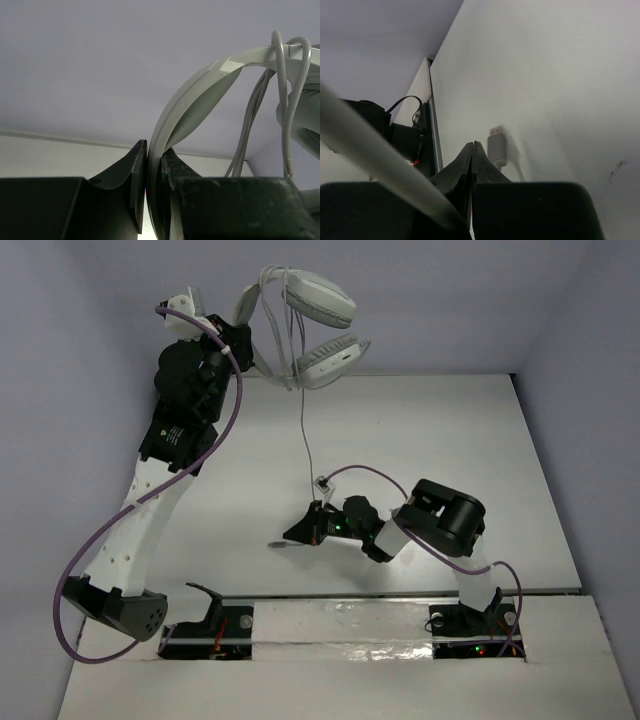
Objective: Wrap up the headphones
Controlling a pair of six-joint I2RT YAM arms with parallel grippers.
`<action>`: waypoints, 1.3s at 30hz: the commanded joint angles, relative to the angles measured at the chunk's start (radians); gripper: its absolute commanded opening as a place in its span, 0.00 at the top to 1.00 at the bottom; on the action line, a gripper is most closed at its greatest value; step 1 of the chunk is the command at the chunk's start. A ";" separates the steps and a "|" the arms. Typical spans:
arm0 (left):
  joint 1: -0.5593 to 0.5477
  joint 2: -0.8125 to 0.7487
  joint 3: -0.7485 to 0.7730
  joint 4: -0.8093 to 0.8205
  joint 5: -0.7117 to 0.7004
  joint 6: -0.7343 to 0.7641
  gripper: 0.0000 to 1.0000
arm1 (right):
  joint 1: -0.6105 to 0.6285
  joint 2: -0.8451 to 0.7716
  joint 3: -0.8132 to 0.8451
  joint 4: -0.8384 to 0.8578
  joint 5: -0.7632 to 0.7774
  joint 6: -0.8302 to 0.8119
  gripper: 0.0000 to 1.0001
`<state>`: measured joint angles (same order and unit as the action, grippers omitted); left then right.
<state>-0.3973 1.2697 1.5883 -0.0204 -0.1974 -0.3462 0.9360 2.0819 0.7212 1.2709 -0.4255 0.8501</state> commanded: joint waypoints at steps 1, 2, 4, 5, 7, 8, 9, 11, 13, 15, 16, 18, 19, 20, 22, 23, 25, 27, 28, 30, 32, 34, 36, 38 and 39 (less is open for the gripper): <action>0.006 -0.010 0.009 0.135 -0.109 0.010 1.00 | 0.024 -0.089 -0.031 0.044 0.042 0.012 1.00; 0.006 -0.004 -0.008 0.148 -0.153 0.027 1.00 | 0.036 -0.114 -0.028 -0.003 0.054 -0.012 1.00; 0.006 0.005 -0.054 0.160 -0.197 0.042 1.00 | 0.094 -0.211 -0.017 -0.199 0.071 -0.057 1.00; 0.006 0.020 -0.068 0.169 -0.248 0.062 1.00 | 0.118 -0.248 -0.006 -0.279 0.111 -0.113 1.00; 0.006 0.040 -0.109 0.178 -0.292 0.084 1.00 | 0.168 -0.321 0.047 -0.561 0.171 -0.175 1.00; 0.006 0.059 -0.122 0.181 -0.319 0.095 1.00 | 0.213 -0.388 0.069 -0.647 0.230 -0.225 1.00; 0.006 0.069 -0.145 0.186 -0.330 0.120 1.00 | 0.230 -0.419 0.089 -0.809 0.260 -0.244 1.00; -0.003 0.094 -0.165 0.186 -0.347 0.144 1.00 | 0.244 -0.477 0.145 -0.956 0.328 -0.285 1.00; -0.003 0.109 -0.188 0.175 -0.353 0.168 1.00 | 0.256 -0.554 0.217 -1.167 0.379 -0.315 1.00; -0.029 0.125 -0.226 0.174 -0.356 0.185 1.00 | 0.256 -0.623 0.270 -1.352 0.462 -0.367 1.00; -0.040 0.129 -0.235 0.172 -0.367 0.209 1.00 | 0.256 -0.641 0.300 -1.419 0.488 -0.387 1.00; -0.070 0.148 -0.257 0.169 -0.399 0.237 1.00 | 0.256 -0.675 0.403 -1.575 0.569 -0.434 1.00; -0.071 0.152 -0.264 0.172 -0.393 0.246 1.00 | 0.256 -0.712 0.431 -1.617 0.593 -0.454 1.00; -0.086 0.161 -0.272 0.171 -0.369 0.253 1.00 | 0.256 -0.726 0.492 -1.652 0.652 -0.486 1.00; -0.122 0.171 -0.287 0.168 -0.361 0.256 1.00 | 0.256 -0.756 0.553 -1.749 0.712 -0.520 1.00; -0.138 0.187 -0.286 0.152 -0.346 0.265 1.00 | 0.256 -0.763 0.579 -1.768 0.778 -0.557 1.00; -0.187 0.203 -0.284 0.137 -0.343 0.277 1.00 | 0.256 -0.761 0.653 -1.814 0.833 -0.583 1.00; -0.210 0.215 -0.287 0.126 -0.335 0.285 1.00 | 0.256 -0.758 0.698 -1.820 0.870 -0.634 1.00; -0.210 0.218 -0.287 0.119 -0.326 0.282 1.00 | 0.247 -0.746 0.714 -1.831 0.899 -0.643 1.00; -0.219 0.220 -0.294 0.097 -0.281 0.263 1.00 | 0.247 -0.732 0.739 -1.832 0.953 -0.671 1.00; -0.230 0.215 -0.300 0.083 -0.245 0.259 1.00 | 0.233 -0.727 0.759 -1.837 0.997 -0.695 1.00; -0.239 0.211 -0.313 0.079 -0.223 0.265 1.00 | 0.224 -0.734 0.768 -1.828 1.036 -0.720 1.00; -0.250 0.203 -0.320 0.063 -0.195 0.273 1.00 | 0.215 -0.729 0.777 -1.829 1.103 -0.760 1.00; -0.259 0.194 -0.321 0.037 -0.150 0.273 1.00 | 0.178 -0.726 0.781 -1.828 1.154 -0.790 1.00; -0.259 0.188 -0.332 0.034 -0.134 0.273 1.00 | 0.163 -0.727 0.778 -1.814 1.160 -0.799 1.00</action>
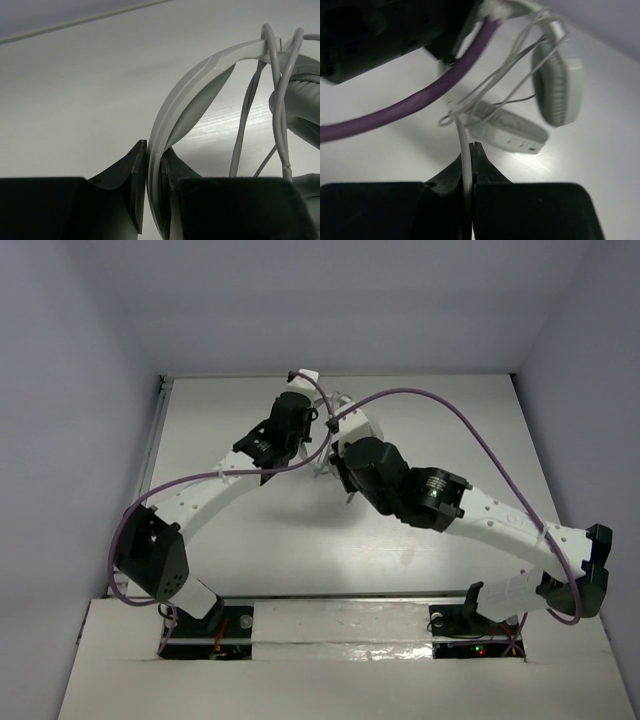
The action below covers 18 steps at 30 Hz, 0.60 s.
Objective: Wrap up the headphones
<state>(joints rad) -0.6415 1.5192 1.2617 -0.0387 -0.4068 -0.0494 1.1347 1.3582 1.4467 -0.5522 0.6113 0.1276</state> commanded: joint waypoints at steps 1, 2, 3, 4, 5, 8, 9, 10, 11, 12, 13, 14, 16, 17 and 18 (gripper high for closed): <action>-0.015 -0.068 -0.008 0.051 0.095 -0.024 1.00 | -0.062 -0.008 0.049 0.018 0.128 -0.082 1.00; -0.026 -0.076 -0.010 0.040 0.112 -0.027 1.00 | -0.076 -0.014 0.044 0.032 0.134 -0.089 1.00; -0.026 -0.079 -0.013 0.039 0.117 -0.024 1.00 | -0.088 -0.022 0.022 0.076 0.130 -0.114 1.00; -0.036 -0.079 -0.013 0.011 0.125 -0.021 1.00 | -0.113 -0.033 0.009 0.098 0.128 -0.115 1.00; -0.037 -0.083 -0.015 -0.007 0.135 -0.020 1.00 | -0.127 -0.033 0.000 0.112 0.136 -0.150 1.00; -0.047 -0.105 -0.031 -0.024 0.189 0.000 1.00 | -0.168 -0.022 -0.012 0.141 0.177 -0.187 1.00; -0.047 -0.111 -0.044 -0.027 0.204 0.008 1.00 | -0.168 -0.019 -0.022 0.167 0.194 -0.218 1.00; -0.047 -0.119 -0.048 -0.035 0.224 0.011 1.00 | -0.185 -0.018 -0.028 0.173 0.202 -0.224 1.00; -0.047 -0.138 -0.057 -0.036 0.252 0.014 1.00 | -0.194 -0.013 -0.031 0.182 0.218 -0.230 1.00; -0.047 -0.148 -0.073 -0.036 0.267 0.014 1.00 | -0.208 -0.014 -0.037 0.214 0.223 -0.247 1.00; -0.047 -0.155 -0.079 -0.039 0.284 0.022 1.00 | -0.208 -0.016 -0.054 0.233 0.226 -0.259 1.00; -0.047 -0.178 -0.088 -0.040 0.299 0.022 1.00 | -0.219 -0.019 -0.066 0.256 0.228 -0.272 1.00; -0.047 -0.201 -0.107 -0.036 0.316 0.026 1.00 | -0.231 -0.021 -0.088 0.302 0.234 -0.302 1.00; -0.047 -0.220 -0.110 -0.043 0.322 0.026 1.00 | -0.243 -0.019 -0.089 0.302 0.231 -0.302 1.00; -0.047 -0.224 -0.110 -0.047 0.327 0.029 1.00 | -0.243 -0.016 -0.094 0.316 0.231 -0.307 1.00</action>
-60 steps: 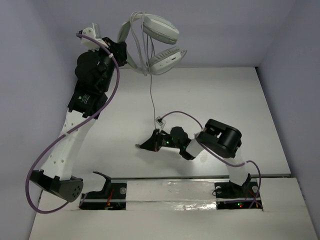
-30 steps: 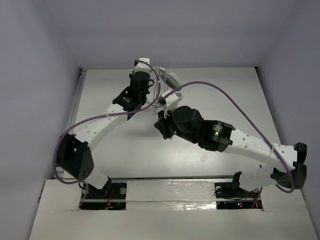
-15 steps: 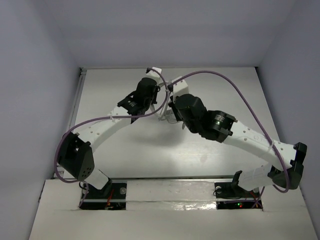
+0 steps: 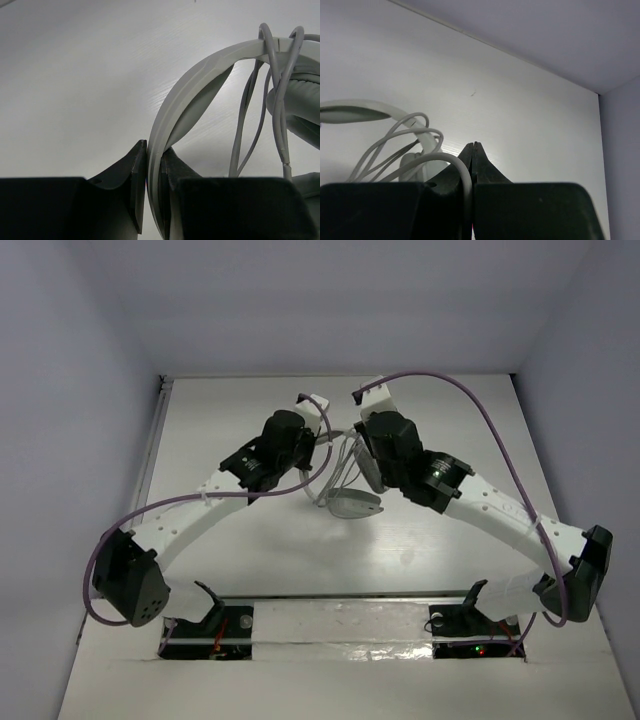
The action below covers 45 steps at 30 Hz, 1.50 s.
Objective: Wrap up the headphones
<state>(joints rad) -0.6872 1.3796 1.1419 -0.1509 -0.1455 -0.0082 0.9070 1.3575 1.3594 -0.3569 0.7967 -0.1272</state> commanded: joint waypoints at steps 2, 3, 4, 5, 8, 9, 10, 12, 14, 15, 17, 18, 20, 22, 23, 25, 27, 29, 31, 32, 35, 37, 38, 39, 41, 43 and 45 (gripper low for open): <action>-0.002 -0.105 0.010 0.051 0.096 -0.004 1.00 | -0.040 -0.009 -0.014 0.125 0.039 -0.054 1.00; -0.002 -0.112 0.009 0.050 0.113 -0.001 1.00 | -0.040 -0.009 -0.014 0.121 0.032 -0.042 1.00; -0.002 -0.119 0.007 0.053 0.133 0.001 1.00 | -0.051 -0.006 -0.019 0.125 0.023 -0.038 1.00; -0.002 -0.129 0.005 0.057 0.188 -0.001 1.00 | -0.065 -0.003 -0.022 0.131 0.007 -0.037 1.00; -0.002 -0.136 0.022 0.047 0.230 0.002 1.00 | -0.076 0.018 -0.020 0.142 0.001 -0.032 0.99; -0.002 -0.136 0.022 0.040 0.228 0.002 1.00 | -0.076 0.022 -0.017 0.142 0.001 -0.034 0.98; -0.002 -0.134 0.030 0.036 0.227 0.004 1.00 | -0.086 0.026 -0.014 0.136 -0.001 -0.032 0.98; -0.002 -0.137 0.030 0.030 0.231 0.004 1.00 | -0.098 0.034 -0.011 0.136 0.001 -0.028 0.97; 0.009 -0.146 0.024 0.043 0.280 0.004 1.00 | -0.111 0.035 -0.013 0.128 -0.007 -0.017 0.96; 0.018 -0.152 0.021 0.051 0.299 0.004 1.00 | -0.111 0.035 -0.017 0.128 -0.013 0.000 0.95; 0.038 -0.159 0.021 0.066 0.357 -0.019 1.00 | -0.122 0.029 -0.029 0.124 -0.028 0.023 0.89; 0.064 -0.160 0.022 0.074 0.382 -0.030 1.00 | -0.131 0.019 -0.036 0.128 -0.040 0.047 0.89; 0.087 -0.166 0.025 0.097 0.452 -0.059 1.00 | -0.140 0.005 -0.055 0.131 -0.063 0.070 0.79; 0.107 -0.174 0.030 0.109 0.500 -0.073 1.00 | -0.151 -0.017 -0.069 0.141 -0.105 0.103 0.76; 0.116 -0.177 0.033 0.114 0.527 -0.079 1.00 | -0.164 -0.024 -0.084 0.147 -0.125 0.110 0.73; 0.117 -0.177 0.050 0.113 0.540 -0.084 1.00 | -0.181 -0.047 -0.104 0.180 -0.203 0.144 0.69; 0.127 -0.186 0.055 0.122 0.573 -0.093 1.00 | -0.210 -0.086 -0.143 0.222 -0.301 0.190 0.64; 0.147 -0.194 0.055 0.135 0.606 -0.107 1.00 | -0.250 -0.115 -0.167 0.251 -0.370 0.210 0.59; 0.156 -0.195 0.056 0.139 0.613 -0.118 1.00 | -0.275 -0.129 -0.195 0.275 -0.465 0.242 0.56; 0.169 -0.203 0.055 0.145 0.638 -0.125 1.00 | -0.286 -0.144 -0.209 0.291 -0.494 0.253 0.54; 0.184 -0.211 0.045 0.201 0.697 -0.168 1.00 | -0.318 -0.162 -0.269 0.366 -0.641 0.304 0.51; 0.195 -0.212 0.053 0.203 0.702 -0.183 1.00 | -0.318 -0.169 -0.296 0.432 -0.683 0.324 0.51; 0.195 -0.214 0.058 0.202 0.698 -0.187 1.00 | -0.318 -0.167 -0.315 0.444 -0.701 0.330 0.51; 0.204 -0.214 0.062 0.201 0.701 -0.191 1.00 | -0.318 -0.166 -0.327 0.476 -0.753 0.343 0.51; 0.204 -0.214 0.084 0.194 0.701 -0.200 1.00 | -0.318 -0.169 -0.376 0.551 -0.789 0.365 0.51; 0.204 -0.214 0.113 0.179 0.696 -0.199 1.00 | -0.318 -0.167 -0.404 0.596 -0.789 0.373 0.51; 0.204 -0.212 0.130 0.160 0.695 -0.194 1.00 | -0.318 -0.155 -0.425 0.642 -0.835 0.383 0.51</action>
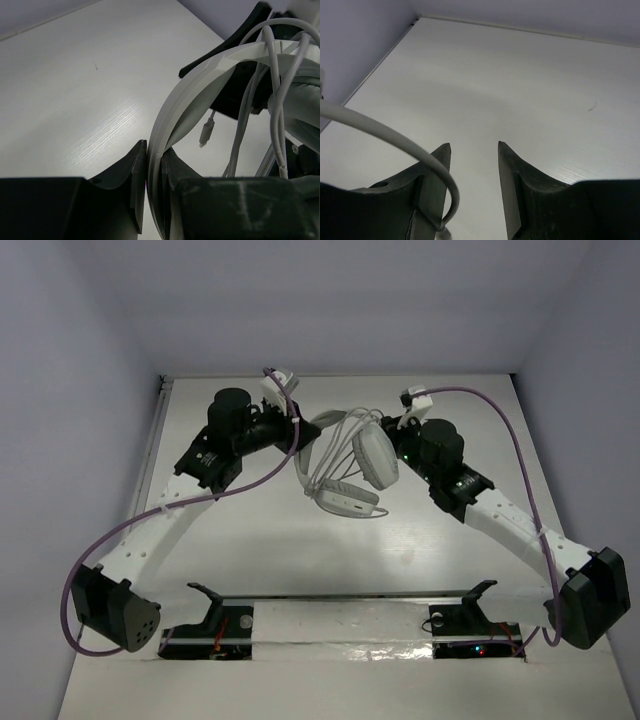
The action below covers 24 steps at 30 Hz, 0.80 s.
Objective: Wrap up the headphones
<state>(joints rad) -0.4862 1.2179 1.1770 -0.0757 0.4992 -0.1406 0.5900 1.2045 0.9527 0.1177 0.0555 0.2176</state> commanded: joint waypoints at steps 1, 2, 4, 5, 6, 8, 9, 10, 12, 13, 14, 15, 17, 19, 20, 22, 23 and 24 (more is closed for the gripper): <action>0.003 -0.054 0.108 0.082 0.047 -0.063 1.00 | -0.001 0.007 -0.020 0.178 -0.100 0.040 0.52; 0.003 -0.055 0.113 0.077 0.039 -0.065 1.00 | -0.001 0.024 -0.023 0.192 -0.105 0.046 0.52; 0.003 -0.064 0.124 0.077 0.027 -0.070 1.00 | -0.001 0.033 -0.046 0.250 -0.114 0.069 0.52; 0.003 -0.073 0.125 0.082 0.021 -0.073 1.00 | -0.001 0.043 -0.055 0.267 -0.123 0.075 0.52; 0.003 -0.077 0.125 0.085 0.021 -0.080 1.00 | -0.010 0.046 -0.064 0.290 -0.147 0.095 0.53; 0.003 -0.083 0.133 0.089 0.016 -0.089 1.00 | -0.010 0.064 -0.086 0.350 -0.180 0.114 0.56; 0.003 -0.084 0.133 0.091 0.015 -0.097 1.00 | -0.010 0.069 -0.091 0.379 -0.210 0.133 0.57; 0.003 -0.087 0.131 0.093 0.007 -0.103 1.00 | -0.010 0.072 -0.106 0.390 -0.223 0.141 0.58; 0.003 -0.098 0.125 0.105 -0.014 -0.112 1.00 | -0.010 0.073 -0.126 0.413 -0.243 0.163 0.59; 0.003 -0.101 0.116 0.111 -0.025 -0.128 1.00 | -0.010 0.072 -0.137 0.430 -0.250 0.169 0.60; 0.003 -0.109 0.109 0.125 -0.051 -0.137 1.00 | -0.010 0.072 -0.156 0.439 -0.259 0.177 0.60; 0.003 -0.113 0.101 0.134 -0.068 -0.146 1.00 | -0.010 0.072 -0.167 0.465 -0.284 0.201 0.60; 0.003 -0.123 0.064 0.172 -0.121 -0.184 1.00 | -0.010 0.078 -0.202 0.499 -0.316 0.229 0.58; 0.003 -0.133 0.018 0.213 -0.192 -0.232 1.00 | -0.010 0.093 -0.219 0.540 -0.364 0.270 0.55; 0.003 -0.138 -0.005 0.237 -0.211 -0.247 1.00 | -0.010 0.096 -0.229 0.553 -0.371 0.281 0.53; 0.003 -0.147 -0.066 0.264 -0.253 -0.278 1.00 | -0.010 0.095 -0.250 0.562 -0.367 0.305 0.51; 0.003 -0.164 -0.088 0.295 -0.284 -0.293 1.00 | -0.010 0.084 -0.258 0.562 -0.364 0.312 0.46; 0.003 -0.175 -0.109 0.309 -0.307 -0.321 1.00 | -0.010 0.076 -0.275 0.562 -0.359 0.324 0.44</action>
<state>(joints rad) -0.4866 1.0954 1.1072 0.0643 0.2932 -0.3305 0.5873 1.3003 0.7033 0.5716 -0.2741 0.4866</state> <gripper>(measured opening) 0.102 0.543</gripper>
